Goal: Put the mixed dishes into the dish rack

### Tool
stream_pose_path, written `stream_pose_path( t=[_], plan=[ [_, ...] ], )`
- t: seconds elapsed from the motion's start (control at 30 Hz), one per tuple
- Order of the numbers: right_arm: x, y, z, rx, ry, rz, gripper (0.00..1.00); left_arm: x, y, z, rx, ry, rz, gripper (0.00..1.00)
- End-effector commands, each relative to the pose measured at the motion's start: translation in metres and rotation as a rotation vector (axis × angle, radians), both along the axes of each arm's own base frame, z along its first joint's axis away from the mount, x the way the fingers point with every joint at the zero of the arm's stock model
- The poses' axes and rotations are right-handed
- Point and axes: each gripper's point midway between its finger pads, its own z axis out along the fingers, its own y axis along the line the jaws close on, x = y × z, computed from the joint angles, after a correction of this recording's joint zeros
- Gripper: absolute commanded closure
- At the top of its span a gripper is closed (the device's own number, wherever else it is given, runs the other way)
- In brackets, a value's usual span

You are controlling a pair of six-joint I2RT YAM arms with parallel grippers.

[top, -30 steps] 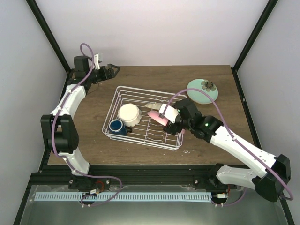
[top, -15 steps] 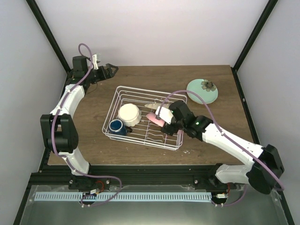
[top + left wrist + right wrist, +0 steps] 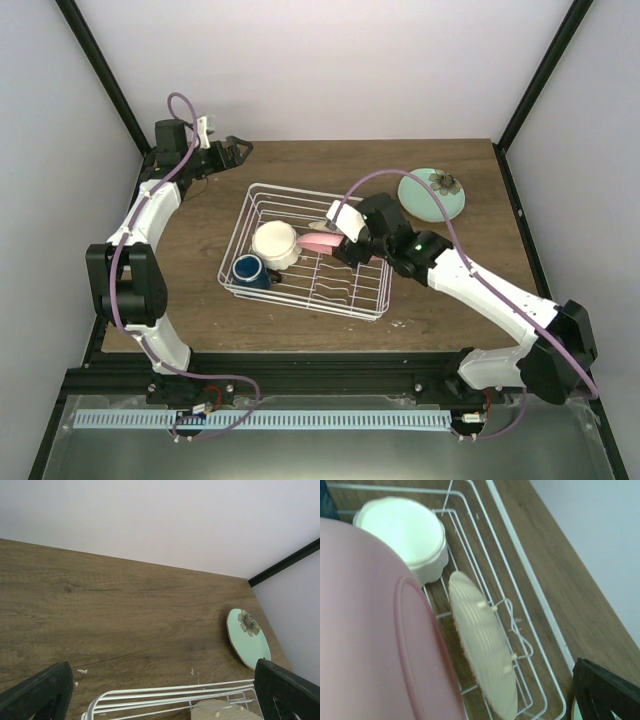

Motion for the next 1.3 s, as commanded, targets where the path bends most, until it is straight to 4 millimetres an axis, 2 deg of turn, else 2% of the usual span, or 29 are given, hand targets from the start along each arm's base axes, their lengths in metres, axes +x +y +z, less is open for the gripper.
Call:
stream_pose_path(
  t=[0.0,0.07,0.27,0.43,0.67,0.73,0.83,0.9,1.03,1.13,1.27],
  plan=[
    [-0.002,0.008,0.042,0.114,-0.016,0.017,0.0,0.0,-0.004,-0.005,-0.013,0.017,-0.028,0.0],
    [-0.007,0.01,0.049,0.143,-0.005,0.035,0.0,-0.001,-0.004,-0.004,-0.012,0.015,-0.032,0.0],
    [-0.012,0.005,0.048,0.117,0.022,0.029,0.0,-0.002,-0.006,-0.006,-0.01,0.02,-0.044,0.0],
    [-0.016,0.005,0.076,0.162,-0.007,0.043,0.0,-0.004,-0.007,-0.006,-0.012,0.021,-0.051,0.0],
    [-0.02,0.009,0.083,0.187,0.019,0.057,0.0,-0.005,-0.008,-0.006,-0.015,0.022,-0.057,0.0],
    [-0.02,0.01,0.079,0.183,0.028,0.057,0.0,-0.006,-0.008,-0.007,-0.015,0.024,-0.058,0.0],
    [-0.019,0.009,0.056,0.137,0.07,0.047,0.0,-0.007,-0.008,-0.008,-0.017,0.028,-0.059,0.0],
    [-0.017,0.009,0.049,0.134,0.079,0.039,0.0,-0.007,-0.008,-0.009,-0.016,0.031,-0.06,0.0],
    [-0.013,0.006,0.063,0.165,0.032,0.011,0.0,-0.008,-0.008,-0.008,-0.014,0.028,-0.062,0.0],
    [-0.013,0.0,0.061,0.16,0.06,-0.02,0.0,-0.009,-0.012,-0.007,-0.023,0.025,-0.088,0.0],
    [-0.009,-0.013,0.059,0.259,0.149,-0.102,0.0,-0.024,-0.032,-0.004,-0.038,0.025,-0.219,0.0]
  ],
)
